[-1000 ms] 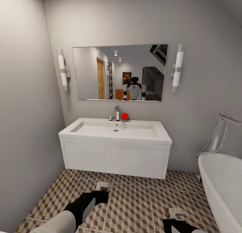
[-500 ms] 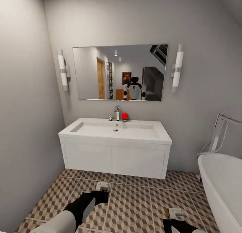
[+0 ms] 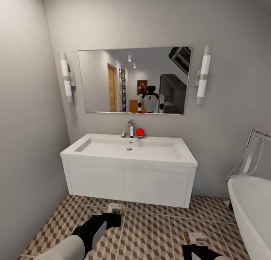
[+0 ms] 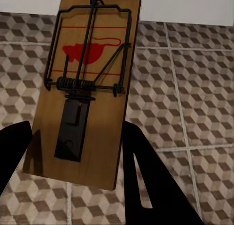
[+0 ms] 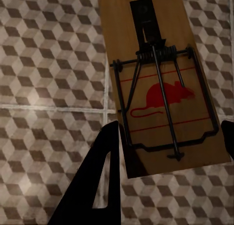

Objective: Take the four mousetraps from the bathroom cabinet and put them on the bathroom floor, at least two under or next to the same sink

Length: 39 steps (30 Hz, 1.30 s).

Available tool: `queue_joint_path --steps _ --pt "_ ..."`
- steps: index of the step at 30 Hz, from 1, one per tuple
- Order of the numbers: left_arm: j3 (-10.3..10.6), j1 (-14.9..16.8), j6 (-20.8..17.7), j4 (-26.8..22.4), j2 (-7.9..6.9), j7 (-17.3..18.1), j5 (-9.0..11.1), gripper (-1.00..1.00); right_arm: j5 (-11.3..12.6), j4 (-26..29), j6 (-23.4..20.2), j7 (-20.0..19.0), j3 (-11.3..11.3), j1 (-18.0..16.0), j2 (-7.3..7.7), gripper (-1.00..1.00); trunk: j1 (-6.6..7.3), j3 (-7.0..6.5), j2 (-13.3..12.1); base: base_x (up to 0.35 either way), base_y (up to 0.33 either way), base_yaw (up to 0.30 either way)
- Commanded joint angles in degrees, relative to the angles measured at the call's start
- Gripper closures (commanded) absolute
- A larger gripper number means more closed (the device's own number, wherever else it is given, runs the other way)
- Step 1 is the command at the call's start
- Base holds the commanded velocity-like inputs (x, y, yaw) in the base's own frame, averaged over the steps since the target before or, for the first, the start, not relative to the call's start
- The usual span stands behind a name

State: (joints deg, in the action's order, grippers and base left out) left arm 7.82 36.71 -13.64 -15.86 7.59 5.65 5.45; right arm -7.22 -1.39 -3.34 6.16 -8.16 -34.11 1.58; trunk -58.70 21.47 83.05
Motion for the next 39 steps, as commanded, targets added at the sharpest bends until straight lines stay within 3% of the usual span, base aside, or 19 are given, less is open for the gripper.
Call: queue_joint_path --steps 1,11,14,20,29,34,39 --pt "0.35 0.02 -0.33 -0.09 -0.04 -0.03 0.58 1.0 -0.52 -0.1 -0.08 0.17 -0.45 -0.08 0.0 1.0 -0.03 0.07 0.03 0.319 0.0 0.0" --pt "0.28 0.02 0.1 2.35 0.09 -0.05 0.76 1.0 -0.59 -0.1 -0.09 0.25 -0.45 -0.08 -0.02 1.0 -0.03 0.07 0.03 0.217 0.0 0.0" --pt "0.12 0.02 4.18 8.9 0.6 -1.06 0.81 1.0 -0.65 -0.1 -0.18 0.33 -0.44 -0.08 0.02 1.0 -0.03 0.07 0.03 0.02 0.0 0.0" --pt "0.06 -0.04 8.87 14.12 0.86 -6.24 0.91 1.0 -0.76 -0.1 -0.27 0.41 -0.37 -0.08 -0.14 1.0 -0.03 0.07 0.03 0.003 0.0 0.0" --pt "-0.11 -1.63 9.92 15.17 0.25 -7.55 1.37 1.0 -0.71 -0.1 0.36 0.24 -0.44 -0.08 -0.24 1.0 -0.03 0.07 0.03 0.0 0.0 0.0" --pt "-0.17 -2.26 12.83 15.24 -0.23 -7.58 3.07 1.0 -0.69 -0.1 0.43 0.17 -0.45 -0.08 -0.19 1.0 -0.03 0.07 0.03 0.0 0.0 0.0" --pt "-0.17 -2.33 14.1 15.14 -0.29 -7.59 3.36 1.0 -0.69 -0.1 0.44 0.17 -0.48 -0.08 -0.24 1.0 -0.03 0.07 0.03 0.0 0.0 0.0"
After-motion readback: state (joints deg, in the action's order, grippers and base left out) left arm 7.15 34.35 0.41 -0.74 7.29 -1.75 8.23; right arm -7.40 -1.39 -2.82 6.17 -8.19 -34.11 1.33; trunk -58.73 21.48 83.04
